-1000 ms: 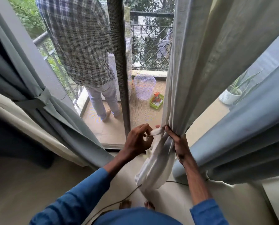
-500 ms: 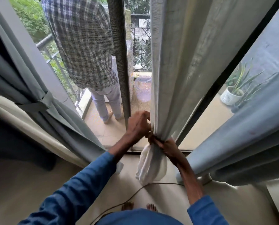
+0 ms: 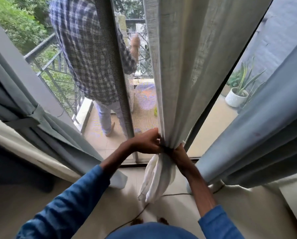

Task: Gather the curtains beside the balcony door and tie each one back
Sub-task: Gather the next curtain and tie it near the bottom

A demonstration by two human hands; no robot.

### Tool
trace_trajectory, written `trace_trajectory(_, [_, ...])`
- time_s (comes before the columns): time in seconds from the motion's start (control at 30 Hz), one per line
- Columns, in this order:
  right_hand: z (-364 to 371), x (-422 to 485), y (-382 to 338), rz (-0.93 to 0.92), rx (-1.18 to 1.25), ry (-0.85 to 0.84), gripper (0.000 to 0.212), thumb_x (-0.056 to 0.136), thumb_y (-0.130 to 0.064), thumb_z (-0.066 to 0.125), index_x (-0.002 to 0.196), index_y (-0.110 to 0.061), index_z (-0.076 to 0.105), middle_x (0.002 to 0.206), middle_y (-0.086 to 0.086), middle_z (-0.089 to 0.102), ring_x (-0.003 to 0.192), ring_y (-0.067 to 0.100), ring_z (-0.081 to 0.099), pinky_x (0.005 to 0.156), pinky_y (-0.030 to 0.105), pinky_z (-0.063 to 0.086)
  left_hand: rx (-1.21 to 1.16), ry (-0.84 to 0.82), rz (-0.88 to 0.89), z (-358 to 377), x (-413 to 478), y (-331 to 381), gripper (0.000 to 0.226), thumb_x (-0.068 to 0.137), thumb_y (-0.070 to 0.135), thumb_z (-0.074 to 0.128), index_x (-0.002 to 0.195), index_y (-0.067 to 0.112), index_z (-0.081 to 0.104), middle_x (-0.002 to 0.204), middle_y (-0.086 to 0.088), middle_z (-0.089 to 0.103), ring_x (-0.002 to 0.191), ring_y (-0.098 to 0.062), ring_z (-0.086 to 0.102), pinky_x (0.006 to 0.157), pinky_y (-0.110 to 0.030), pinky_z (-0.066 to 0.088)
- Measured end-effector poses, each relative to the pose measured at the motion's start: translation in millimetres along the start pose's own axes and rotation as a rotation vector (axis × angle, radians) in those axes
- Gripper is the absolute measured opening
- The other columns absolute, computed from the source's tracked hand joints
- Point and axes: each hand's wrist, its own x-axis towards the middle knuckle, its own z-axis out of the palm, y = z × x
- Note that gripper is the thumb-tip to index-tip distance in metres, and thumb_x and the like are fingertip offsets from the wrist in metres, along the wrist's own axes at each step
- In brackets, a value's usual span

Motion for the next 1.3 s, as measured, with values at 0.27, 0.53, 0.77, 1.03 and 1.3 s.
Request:
trace_trajectory(0.27, [-3.2, -2.3, 9.8, 0.014, 0.314, -0.053, 0.038, 0.087, -0.025, 0.077, 0.121, -0.008, 0.069, 0.127, 0.011, 0.071, 0.118, 0.020, 0.067, 0.099, 0.034, 0.054, -0.144, 0.570, -0.024, 45.2, 12.3, -18.4, 0.029, 0.091, 0.040, 0.068, 0.100, 0.014, 0.074, 0.100, -0.005, 0.077, 0.100, -0.021, 0.072, 0.087, -0.047, 0.058])
trace_trajectory(0.53, [-15.7, -25.0, -11.2, -0.171, 0.198, 0.213, 0.029, 0.101, -0.021, 0.056, 0.116, -0.002, 0.073, 0.118, 0.006, 0.075, 0.098, 0.014, 0.063, 0.076, 0.027, 0.049, 0.080, 0.667, -0.278, 15.7, 17.7, -24.3, 0.071, 0.086, 0.077, 0.039, 0.090, 0.011, 0.066, 0.090, -0.013, 0.070, 0.090, -0.033, 0.067, 0.077, -0.048, 0.054])
trace_trajectory(0.77, [11.2, -39.9, 10.8, -0.282, -0.034, 0.072, 0.018, 0.087, 0.001, 0.076, 0.094, -0.016, 0.077, 0.095, -0.001, 0.079, 0.093, 0.015, 0.074, 0.086, 0.030, 0.057, 0.233, 0.309, -0.731, 13.7, 33.1, -4.2, 0.109, 0.073, 0.097, 0.020, 0.113, 0.006, 0.064, 0.108, -0.019, 0.073, 0.098, -0.036, 0.072, 0.075, -0.035, 0.055])
trace_trajectory(1.03, [4.1, -40.8, 42.6, 0.170, -0.525, -0.314, 0.024, 0.088, -0.005, 0.074, 0.110, -0.014, 0.073, 0.107, -0.007, 0.075, 0.098, -0.004, 0.068, 0.089, 0.023, 0.056, 0.181, 0.437, -0.450, 37.9, 16.0, -31.9, 0.016, 0.101, 0.015, 0.051, 0.104, 0.005, 0.063, 0.085, -0.011, 0.070, 0.081, -0.028, 0.072, 0.060, -0.027, 0.047])
trace_trajectory(1.3, [-20.2, -12.8, 25.2, -0.084, -0.507, 0.146, 0.069, 0.074, -0.027, 0.091, 0.134, -0.020, 0.057, 0.132, -0.010, 0.062, 0.121, 0.006, 0.057, 0.090, 0.022, 0.051, 0.162, 0.397, -0.197, 25.1, -26.0, -17.0, 0.026, 0.100, 0.008, 0.057, 0.084, 0.029, 0.060, 0.061, 0.003, 0.063, 0.045, 0.003, 0.050, 0.050, -0.012, 0.036])
